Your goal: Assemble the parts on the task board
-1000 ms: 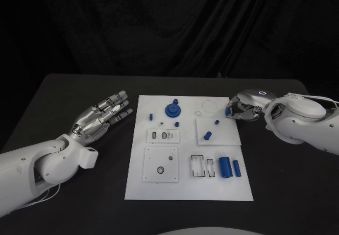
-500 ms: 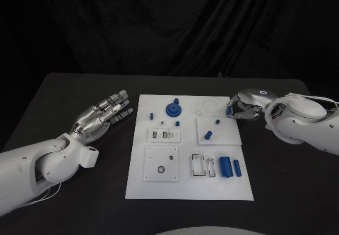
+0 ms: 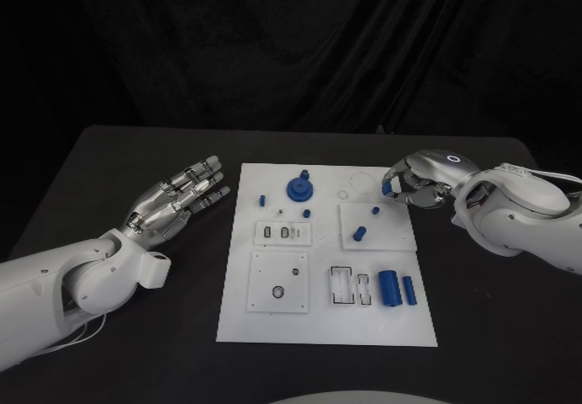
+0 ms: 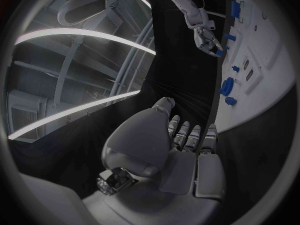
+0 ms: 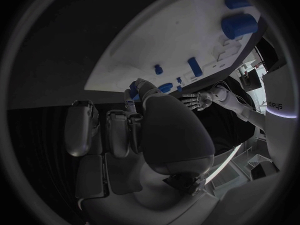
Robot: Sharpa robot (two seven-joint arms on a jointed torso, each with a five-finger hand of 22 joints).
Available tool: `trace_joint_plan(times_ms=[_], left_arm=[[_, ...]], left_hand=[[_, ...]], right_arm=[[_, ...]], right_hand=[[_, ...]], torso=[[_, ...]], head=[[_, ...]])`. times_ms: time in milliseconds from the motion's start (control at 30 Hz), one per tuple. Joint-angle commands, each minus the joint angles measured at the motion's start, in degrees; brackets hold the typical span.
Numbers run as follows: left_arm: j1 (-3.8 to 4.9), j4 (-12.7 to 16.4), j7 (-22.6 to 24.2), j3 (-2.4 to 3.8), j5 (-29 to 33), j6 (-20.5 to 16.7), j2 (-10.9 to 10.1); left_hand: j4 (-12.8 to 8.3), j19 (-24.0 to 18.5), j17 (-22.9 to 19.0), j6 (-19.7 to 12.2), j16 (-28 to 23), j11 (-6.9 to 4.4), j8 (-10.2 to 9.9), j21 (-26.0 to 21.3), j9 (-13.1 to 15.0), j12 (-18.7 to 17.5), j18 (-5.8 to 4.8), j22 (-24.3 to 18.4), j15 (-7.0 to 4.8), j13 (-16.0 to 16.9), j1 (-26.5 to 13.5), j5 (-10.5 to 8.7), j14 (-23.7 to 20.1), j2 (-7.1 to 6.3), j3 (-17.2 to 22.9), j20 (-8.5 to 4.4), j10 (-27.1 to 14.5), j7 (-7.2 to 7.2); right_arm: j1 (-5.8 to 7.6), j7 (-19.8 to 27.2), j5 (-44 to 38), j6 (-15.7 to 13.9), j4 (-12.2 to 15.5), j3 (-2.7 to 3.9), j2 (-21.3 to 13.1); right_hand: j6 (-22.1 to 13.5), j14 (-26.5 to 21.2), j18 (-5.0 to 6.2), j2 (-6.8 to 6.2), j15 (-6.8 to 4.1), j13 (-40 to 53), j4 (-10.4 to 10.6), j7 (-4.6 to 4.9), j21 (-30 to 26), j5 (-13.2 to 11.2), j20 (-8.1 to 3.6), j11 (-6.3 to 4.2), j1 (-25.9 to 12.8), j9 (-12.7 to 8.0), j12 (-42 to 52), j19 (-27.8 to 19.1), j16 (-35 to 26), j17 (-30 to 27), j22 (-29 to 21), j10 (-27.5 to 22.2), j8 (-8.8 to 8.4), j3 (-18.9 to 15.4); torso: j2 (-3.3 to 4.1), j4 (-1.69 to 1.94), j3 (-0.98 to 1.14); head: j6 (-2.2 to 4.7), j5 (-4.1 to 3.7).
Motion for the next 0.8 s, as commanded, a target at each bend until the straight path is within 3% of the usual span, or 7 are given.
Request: trace_joint_plan(times_ms=[33, 200, 367, 667, 800], left_arm=[[-0.1, 0.2, 1.4, 0.05, 0.1, 0.5, 0.1], [-0.1, 0.2, 1.4, 0.05, 0.1, 0.5, 0.3], [-0.1, 0.1, 1.4, 0.05, 0.1, 0.6, 0.5], [-0.1, 0.4, 1.3, 0.05, 0.1, 0.4, 0.5], [-0.1, 0.3, 1.3, 0.05, 0.1, 0.4, 0.6]], left_hand=[[0.0, 0.0, -0.1, -0.3, -0.1, 0.38, 0.2, 0.1, 0.0, 0.0, 0.99, 0.0, 0.33, 0.0, -0.5, -0.18, -0.1, 0.1, 0.3, 0.35, -0.2, 0.15], [0.0, 0.0, -0.1, -0.3, -0.1, 0.38, 0.2, 0.1, 0.0, 0.0, 0.99, 0.0, 0.33, 0.0, -0.5, -0.18, -0.1, 0.1, 0.3, 0.35, -0.2, 0.15], [0.0, 0.0, -0.1, -0.3, -0.1, 0.38, 0.2, 0.1, 0.0, 0.0, 0.99, 0.0, 0.33, 0.0, -0.5, -0.18, -0.1, 0.1, 0.3, 0.35, -0.2, 0.15], [0.0, 0.0, -0.1, -0.2, 0.0, 0.42, 0.2, 0.1, 0.0, 0.0, 0.99, 0.0, 0.34, 0.0, -0.6, -0.2, 0.0, 0.03, 0.4, 0.36, -0.2, 0.11], [0.0, 0.0, -0.1, -0.2, 0.0, 0.42, 0.2, 0.1, 0.0, 0.0, 0.99, 0.0, 0.34, 0.0, -0.6, -0.2, 0.0, 0.03, 0.4, 0.36, -0.2, 0.11]], right_arm=[[1.15, 0.9, -0.2, -3.0, 3.0, 0.13, 0.4], [1.86, 1.9, -0.2, -2.5, 6.6, 0.14, 2.5], [0.82, 2.0, -0.2, -0.8, 8.0, 0.13, 5.8], [-3.11, 0.3, -2.5, -2.1, 5.6, 0.13, 12.2], [-4.11, -0.6, -3.8, -2.6, 4.1, 0.13, 14.3]], right_hand=[[-0.3, 5.0, 0.16, 0.44, -0.26, 15.1, -0.3, 0.3, 0.1, 0.7, -0.35, 0.0, 0.0, 4.3, 0.2, 0.2, 0.3, 12.6, 9.6, 6.0, 1.47, -0.1], [-0.5, 5.1, 0.09, 0.36, -0.25, 15.1, -0.4, 0.27, 0.4, 1.2, -0.33, 0.0, -0.2, 4.5, 0.2, 0.3, 0.6, 12.9, 9.8, 6.0, 1.49, -0.1], [-1.1, 5.2, 0.09, 0.14, -0.23, 15.1, -0.3, 0.44, 0.4, 1.3, -0.32, 0.08, -0.6, 4.6, 0.2, 0.4, 0.9, 13.1, 9.8, 6.0, 1.29, -0.2], [-0.5, 5.4, 0.0, -0.55, -0.1, 15.1, -1.4, 0.58, 0.8, 2.4, -0.24, 0.28, -0.3, 5.4, 0.2, 0.7, 1.5, 13.5, 10.1, 6.0, 1.79, 0.0], [-0.4, 5.4, -0.03, -0.77, -0.07, 15.1, -1.6, 0.58, 0.9, 2.8, -0.21, 0.29, -0.4, 5.6, 0.2, 0.8, 1.6, 13.6, 10.2, 6.0, 1.86, 0.0]], torso=[[-0.11, -0.01, -0.11], [-0.18, -0.01, -0.24], [-0.13, 0.09, -0.27], [-0.03, 0.08, -0.21], [0.0, 0.04, -0.16]], head=[[-0.09, 0.05], [-0.12, 0.02], [-0.2, -0.11], [-0.01, -0.23], [-0.08, -0.16]])
